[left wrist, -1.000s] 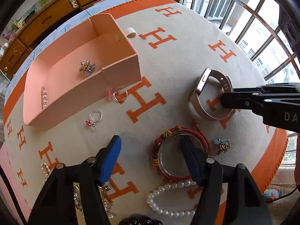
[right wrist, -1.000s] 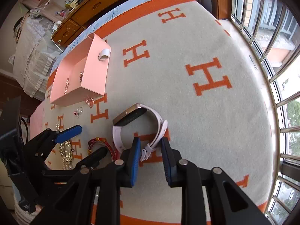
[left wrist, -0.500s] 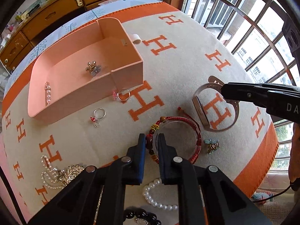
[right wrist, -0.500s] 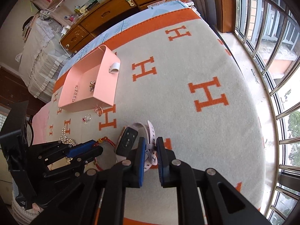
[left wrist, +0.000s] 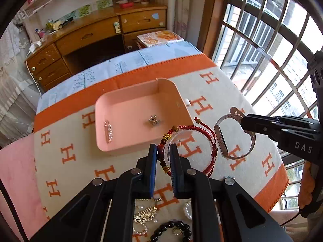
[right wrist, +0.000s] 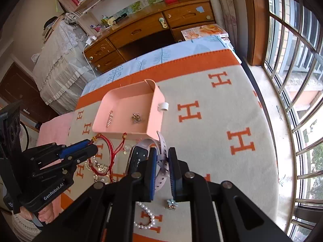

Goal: Organize jewelry
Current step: 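Lower the bracelet with the left tool into the pink box while the right tool releases the watch there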

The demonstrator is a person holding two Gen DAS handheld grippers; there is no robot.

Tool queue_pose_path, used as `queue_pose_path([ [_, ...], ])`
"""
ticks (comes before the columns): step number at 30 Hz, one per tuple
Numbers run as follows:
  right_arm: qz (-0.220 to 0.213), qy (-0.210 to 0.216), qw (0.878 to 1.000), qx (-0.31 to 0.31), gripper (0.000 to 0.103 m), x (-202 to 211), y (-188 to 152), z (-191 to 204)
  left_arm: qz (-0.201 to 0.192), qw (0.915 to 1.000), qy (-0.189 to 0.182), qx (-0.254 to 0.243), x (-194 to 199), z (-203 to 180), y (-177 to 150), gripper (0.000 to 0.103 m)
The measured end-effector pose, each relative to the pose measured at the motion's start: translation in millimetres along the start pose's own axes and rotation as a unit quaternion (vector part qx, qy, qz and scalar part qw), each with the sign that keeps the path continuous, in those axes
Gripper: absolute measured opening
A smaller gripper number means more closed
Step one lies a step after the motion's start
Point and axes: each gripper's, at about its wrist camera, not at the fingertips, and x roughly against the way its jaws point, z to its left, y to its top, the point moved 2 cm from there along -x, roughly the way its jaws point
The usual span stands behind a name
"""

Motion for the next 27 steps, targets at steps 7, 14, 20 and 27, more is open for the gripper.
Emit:
queue_pose_path([
  [7,-0.046,-0.002,0.999,0.02,0.011,5,44,35,-0.029,0.9981,0.042,0.034,14,42,31,0.01],
  [14,-0.06,-0.018,0.998,0.016,0.011,-34,84,50,-0.008,0.9946,0.064,0.082,-35,80,46,0.01],
  [20,-0.029,-0.032,0.999,0.0,0.011,-89,94,47,0.024,0.992,0.07,0.102,-86,98,42,0.01],
  [27,0.016,-0.02,1.0,0.013,0.013,-135,89,52,0.046,0.9924,0.054,0.101,-118,100,39,0.019],
])
